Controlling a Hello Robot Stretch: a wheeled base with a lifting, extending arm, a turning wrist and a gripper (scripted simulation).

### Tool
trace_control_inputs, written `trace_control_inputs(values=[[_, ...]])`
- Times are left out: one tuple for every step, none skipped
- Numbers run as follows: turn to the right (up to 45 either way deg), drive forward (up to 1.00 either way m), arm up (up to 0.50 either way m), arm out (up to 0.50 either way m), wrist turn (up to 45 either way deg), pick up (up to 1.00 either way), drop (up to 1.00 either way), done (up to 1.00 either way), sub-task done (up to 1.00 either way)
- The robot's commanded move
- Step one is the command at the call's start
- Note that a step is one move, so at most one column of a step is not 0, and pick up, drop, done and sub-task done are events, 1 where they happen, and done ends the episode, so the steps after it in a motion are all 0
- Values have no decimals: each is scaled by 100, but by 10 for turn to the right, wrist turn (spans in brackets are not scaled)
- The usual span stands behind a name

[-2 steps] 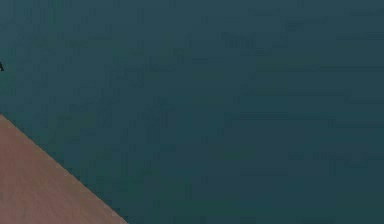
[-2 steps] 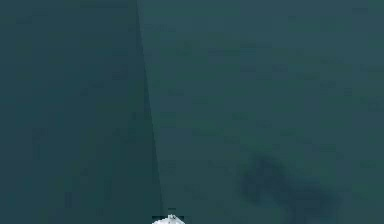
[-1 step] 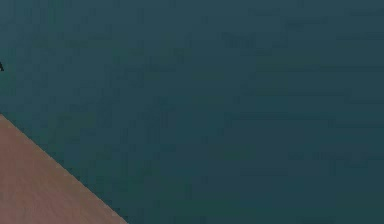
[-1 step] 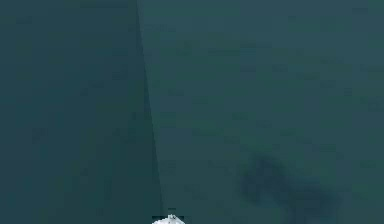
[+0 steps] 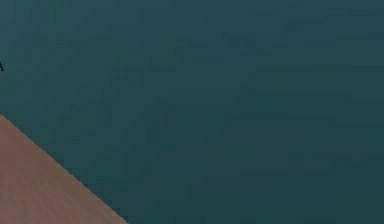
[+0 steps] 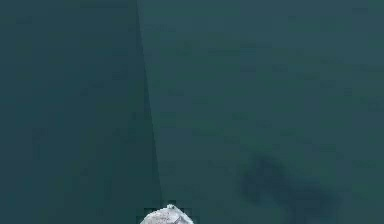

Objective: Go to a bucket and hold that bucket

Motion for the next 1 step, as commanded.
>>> trace_control_inputs(values=[[0,0,0,0,0,0,0,100,0]])
